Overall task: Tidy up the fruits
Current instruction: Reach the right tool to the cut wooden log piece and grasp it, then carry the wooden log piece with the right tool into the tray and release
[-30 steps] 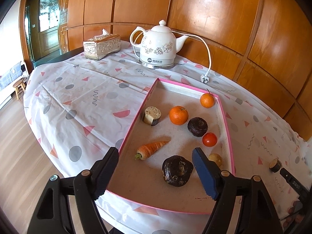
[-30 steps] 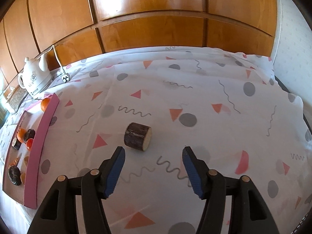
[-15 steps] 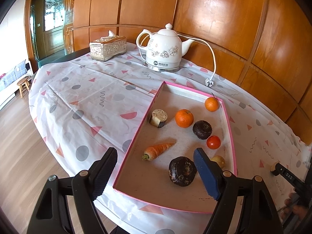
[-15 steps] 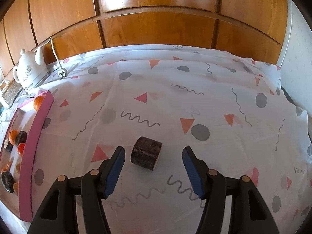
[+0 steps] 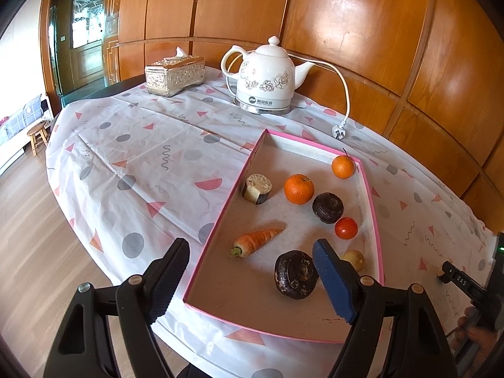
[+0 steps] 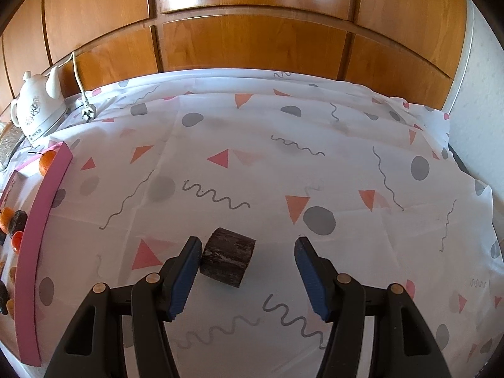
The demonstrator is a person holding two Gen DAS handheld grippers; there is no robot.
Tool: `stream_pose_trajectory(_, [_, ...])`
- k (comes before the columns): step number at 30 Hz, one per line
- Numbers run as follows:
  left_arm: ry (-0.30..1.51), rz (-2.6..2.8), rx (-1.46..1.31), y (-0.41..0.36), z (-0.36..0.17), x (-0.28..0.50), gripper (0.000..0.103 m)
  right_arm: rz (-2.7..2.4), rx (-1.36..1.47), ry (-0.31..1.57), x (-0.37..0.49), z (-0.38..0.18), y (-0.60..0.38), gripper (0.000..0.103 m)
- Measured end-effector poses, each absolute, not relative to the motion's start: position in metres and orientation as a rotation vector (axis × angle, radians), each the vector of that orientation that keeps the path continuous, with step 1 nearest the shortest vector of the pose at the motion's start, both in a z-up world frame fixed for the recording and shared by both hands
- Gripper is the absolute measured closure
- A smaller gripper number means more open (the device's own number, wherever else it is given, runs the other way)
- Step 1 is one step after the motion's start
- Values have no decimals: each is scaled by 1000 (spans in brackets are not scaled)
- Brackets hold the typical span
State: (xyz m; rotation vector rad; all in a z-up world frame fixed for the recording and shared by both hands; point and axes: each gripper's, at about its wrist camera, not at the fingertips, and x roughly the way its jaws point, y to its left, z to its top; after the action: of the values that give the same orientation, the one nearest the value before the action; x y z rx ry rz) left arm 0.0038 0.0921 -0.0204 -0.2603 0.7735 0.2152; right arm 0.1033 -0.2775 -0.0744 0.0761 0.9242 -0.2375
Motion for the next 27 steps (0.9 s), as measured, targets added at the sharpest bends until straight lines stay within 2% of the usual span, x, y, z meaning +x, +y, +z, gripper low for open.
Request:
stream_pose_trajectory(11, [778,213,-259,91,-20,3,22,-229,71,925,103,-75,-276,45])
stream_pose_trajectory(13, [776,213,-259,91,-20,2,22,-214,67,924,103,-75,-274,59])
stream_pose_trajectory(14, [776,214,-260,91,-20,2,22,-207,57,923,103,-75,-273,72])
stream_pose_trajectory(27, [771,211,-269,93,-19,-1,22,-105,45,931,99,-73,-258,72])
